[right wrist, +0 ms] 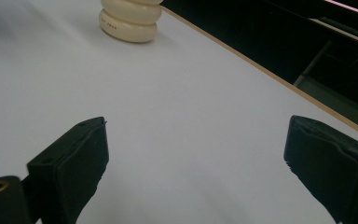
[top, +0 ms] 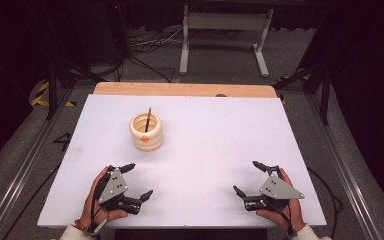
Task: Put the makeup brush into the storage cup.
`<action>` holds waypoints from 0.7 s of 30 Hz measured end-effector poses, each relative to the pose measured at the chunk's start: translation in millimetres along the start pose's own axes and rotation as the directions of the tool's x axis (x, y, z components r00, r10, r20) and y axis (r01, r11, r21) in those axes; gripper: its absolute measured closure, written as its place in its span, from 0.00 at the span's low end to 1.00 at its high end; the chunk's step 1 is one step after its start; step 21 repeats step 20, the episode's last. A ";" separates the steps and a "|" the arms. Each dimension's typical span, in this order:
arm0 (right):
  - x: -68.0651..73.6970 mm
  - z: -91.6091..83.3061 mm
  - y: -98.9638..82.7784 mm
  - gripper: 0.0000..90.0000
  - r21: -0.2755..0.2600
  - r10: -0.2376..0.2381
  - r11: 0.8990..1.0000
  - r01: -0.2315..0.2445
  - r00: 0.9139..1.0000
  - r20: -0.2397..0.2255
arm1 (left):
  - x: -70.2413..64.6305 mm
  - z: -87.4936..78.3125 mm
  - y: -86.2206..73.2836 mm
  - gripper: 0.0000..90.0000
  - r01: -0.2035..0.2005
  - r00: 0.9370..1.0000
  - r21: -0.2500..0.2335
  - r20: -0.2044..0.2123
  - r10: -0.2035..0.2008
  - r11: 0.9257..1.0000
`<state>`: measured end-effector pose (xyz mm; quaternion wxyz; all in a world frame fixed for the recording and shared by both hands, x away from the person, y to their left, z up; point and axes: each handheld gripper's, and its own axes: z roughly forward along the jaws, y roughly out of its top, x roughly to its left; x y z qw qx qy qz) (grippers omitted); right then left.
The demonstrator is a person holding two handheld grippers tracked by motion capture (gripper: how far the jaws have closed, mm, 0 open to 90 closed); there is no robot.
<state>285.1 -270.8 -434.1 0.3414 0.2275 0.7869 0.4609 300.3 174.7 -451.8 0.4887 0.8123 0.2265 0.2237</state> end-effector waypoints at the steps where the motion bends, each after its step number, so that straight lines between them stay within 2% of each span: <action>1: 0.1 0.2 0.0 0.08 0.001 0.000 1.000 0.000 1.000 0.000 | 0.5 -0.1 0.2 0.05 -0.001 1.000 0.005 0.001 0.001 1.000; 21: -1.7 -2.2 -1.8 0.08 -0.003 0.008 1.000 -0.008 1.000 0.017 | 3.7 1.9 1.2 0.05 0.011 1.000 0.001 -0.008 -0.011 1.000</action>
